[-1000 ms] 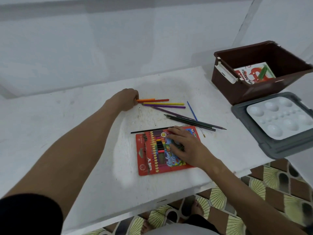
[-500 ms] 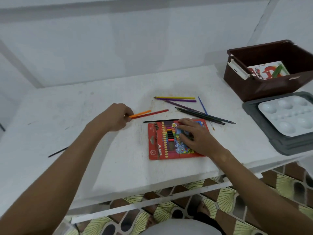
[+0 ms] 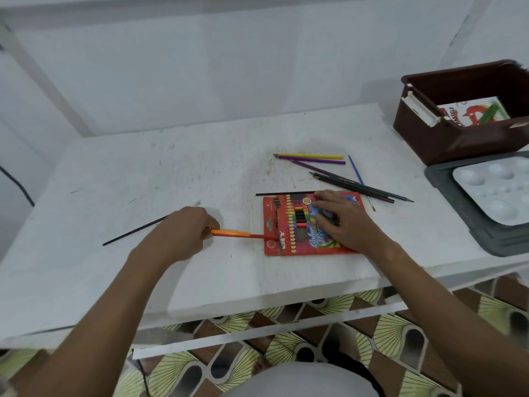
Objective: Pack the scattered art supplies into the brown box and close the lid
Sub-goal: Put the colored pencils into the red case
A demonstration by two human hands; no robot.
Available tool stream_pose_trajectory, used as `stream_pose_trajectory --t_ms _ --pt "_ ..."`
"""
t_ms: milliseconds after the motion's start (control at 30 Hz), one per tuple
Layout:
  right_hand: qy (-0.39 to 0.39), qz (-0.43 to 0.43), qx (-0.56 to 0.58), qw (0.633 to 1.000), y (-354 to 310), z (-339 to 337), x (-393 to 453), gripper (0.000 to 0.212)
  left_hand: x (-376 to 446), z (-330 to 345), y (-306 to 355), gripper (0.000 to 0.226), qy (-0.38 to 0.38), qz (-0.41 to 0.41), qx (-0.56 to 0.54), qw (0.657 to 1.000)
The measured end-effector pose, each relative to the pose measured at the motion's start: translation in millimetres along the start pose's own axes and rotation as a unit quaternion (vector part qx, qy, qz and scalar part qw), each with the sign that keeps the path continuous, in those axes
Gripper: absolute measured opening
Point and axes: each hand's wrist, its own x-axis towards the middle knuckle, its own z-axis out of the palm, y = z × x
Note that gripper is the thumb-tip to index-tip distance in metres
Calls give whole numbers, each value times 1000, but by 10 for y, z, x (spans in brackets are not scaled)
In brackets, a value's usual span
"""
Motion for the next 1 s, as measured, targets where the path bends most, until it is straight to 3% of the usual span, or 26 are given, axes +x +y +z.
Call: stream_pose_trajectory --t_ms 233,500,600,700,833,1000 --pt "0 -6 -3 1000 -6 -12 -11 36 118 66 287 19 12 57 -8 998" --pt "4 -6 -6 1000 -19 -6 -15 37 264 249 623 31 101 96 108 984" --pt "1 -10 -4 1000 -9 -9 -17 37 241 309 692 33 109 137 70 982" --pt "1 -10 2 1000 -13 -12 -15 37 276 279 753 17 131 146 -9 980" --pt "-3 -6 0 1000 -7 -13 -8 38 321 273 830 23 116 157 -94 976" --pt "11 -16 -7 1000 19 13 -15 36 210 331 767 35 121 106 -187 969"
